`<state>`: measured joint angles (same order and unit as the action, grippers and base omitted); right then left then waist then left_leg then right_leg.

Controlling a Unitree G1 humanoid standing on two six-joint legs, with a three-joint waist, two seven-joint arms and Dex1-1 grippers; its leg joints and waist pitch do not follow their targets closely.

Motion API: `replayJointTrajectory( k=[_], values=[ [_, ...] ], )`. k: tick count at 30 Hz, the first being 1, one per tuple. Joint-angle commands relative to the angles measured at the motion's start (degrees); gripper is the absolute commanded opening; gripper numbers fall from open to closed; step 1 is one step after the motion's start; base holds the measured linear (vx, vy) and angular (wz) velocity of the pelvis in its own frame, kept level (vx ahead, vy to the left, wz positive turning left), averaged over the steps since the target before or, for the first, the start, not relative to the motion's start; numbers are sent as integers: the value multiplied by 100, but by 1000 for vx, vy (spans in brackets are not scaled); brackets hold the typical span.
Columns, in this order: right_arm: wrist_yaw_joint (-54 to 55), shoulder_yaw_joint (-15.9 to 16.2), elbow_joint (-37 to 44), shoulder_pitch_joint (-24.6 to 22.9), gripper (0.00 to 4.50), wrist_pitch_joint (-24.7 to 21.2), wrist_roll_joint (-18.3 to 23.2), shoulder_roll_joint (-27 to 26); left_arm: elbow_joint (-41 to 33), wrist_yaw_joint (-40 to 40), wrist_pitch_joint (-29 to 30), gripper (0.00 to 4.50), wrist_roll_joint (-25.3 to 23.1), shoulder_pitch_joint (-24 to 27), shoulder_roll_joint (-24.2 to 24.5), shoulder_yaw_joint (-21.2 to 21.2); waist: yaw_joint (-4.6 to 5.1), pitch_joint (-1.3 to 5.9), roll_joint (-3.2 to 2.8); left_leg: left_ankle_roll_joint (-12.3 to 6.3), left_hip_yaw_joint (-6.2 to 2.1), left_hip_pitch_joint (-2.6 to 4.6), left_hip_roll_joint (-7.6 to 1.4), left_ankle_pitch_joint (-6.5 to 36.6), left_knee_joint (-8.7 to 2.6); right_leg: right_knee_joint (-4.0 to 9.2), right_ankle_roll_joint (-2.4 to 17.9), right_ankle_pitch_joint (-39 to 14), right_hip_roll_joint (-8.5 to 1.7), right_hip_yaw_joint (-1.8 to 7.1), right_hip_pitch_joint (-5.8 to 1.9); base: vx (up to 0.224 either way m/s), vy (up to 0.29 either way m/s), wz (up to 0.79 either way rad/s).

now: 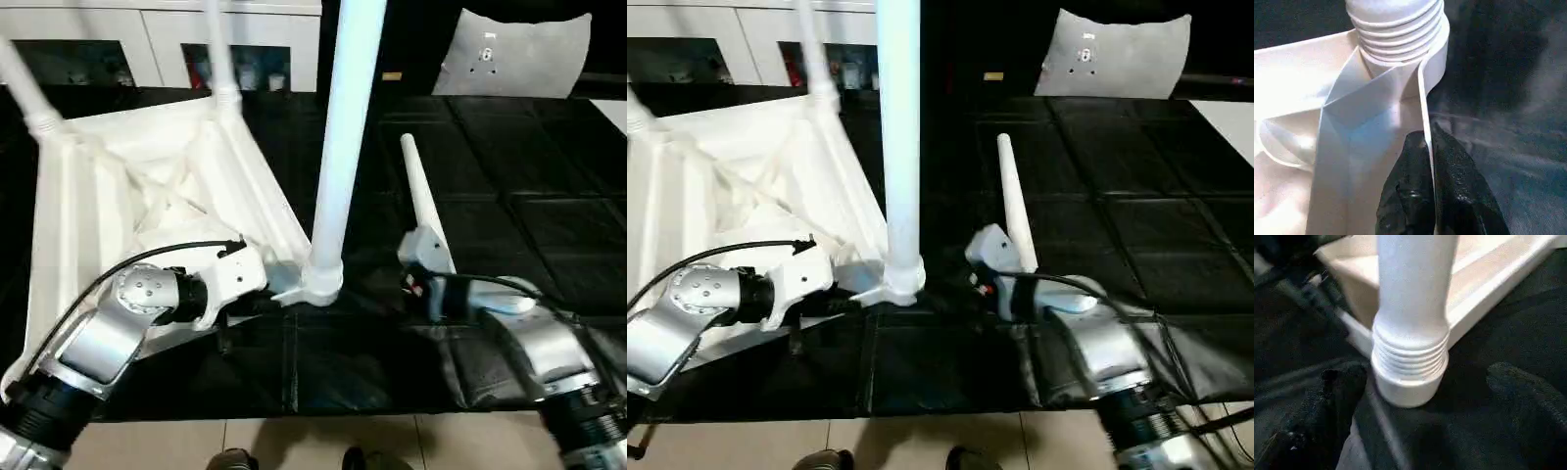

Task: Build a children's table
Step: Rotate leg to tighten

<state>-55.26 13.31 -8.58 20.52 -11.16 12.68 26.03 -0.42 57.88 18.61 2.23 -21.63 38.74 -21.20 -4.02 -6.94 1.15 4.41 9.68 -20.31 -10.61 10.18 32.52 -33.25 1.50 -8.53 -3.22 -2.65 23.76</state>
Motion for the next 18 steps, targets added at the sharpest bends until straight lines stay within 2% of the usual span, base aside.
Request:
replayJointTrajectory(
  k=[1, 9, 10, 12, 16, 18],
  values=[
    [-270, 110, -35, 97, 449, 14, -21, 64, 25, 450, -243, 0, -185, -27, 30, -479, 20, 438, -75, -281, -18, 47, -197, 1168, -330, 327, 1177, -1565, -379, 253, -302, 0, 0, 0],
    [-680, 158, -160, 218, 449, -10, 144, 63, 30, 730, -465, 0, -187, -107, 55, -599, -68, 458, -91, -249, -14, 61, -217, 1073, -322, 283, 1274, -1345, -387, 257, -305, 0, 0, 0],
    [-764, 166, -222, 261, 422, 25, 159, 53, 43, 808, -535, 0, -186, -126, 46, -618, -69, 456, -98, -247, -15, 53, -217, 1077, -321, 278, 1288, -1311, -386, 255, -307, 0, 0, 0],
    [-804, 170, -272, 293, 422, 54, 159, 39, 47, 851, -565, 0, -187, -136, 37, -627, -68, 456, -88, -243, -15, 53, -215, 1102, -320, 284, 1295, -1350, -393, 253, -310, 0, 0, 0],
    [-983, 197, -379, 355, 381, 27, 203, -21, 83, 872, -613, 0, -233, -165, -16, -665, -67, 454, -82, -233, -16, 40, -211, 1117, -318, 287, 1277, -1421, -396, 254, -323, 0, 0, 0],
    [-1042, 216, -392, 362, 376, 9, 205, -46, 81, 890, -628, 0, -249, -171, -26, -681, -68, 452, -83, -227, -20, 47, -214, 1132, -322, 296, 1245, -1506, -395, 251, -315, 0, 0, 0]
  ],
)
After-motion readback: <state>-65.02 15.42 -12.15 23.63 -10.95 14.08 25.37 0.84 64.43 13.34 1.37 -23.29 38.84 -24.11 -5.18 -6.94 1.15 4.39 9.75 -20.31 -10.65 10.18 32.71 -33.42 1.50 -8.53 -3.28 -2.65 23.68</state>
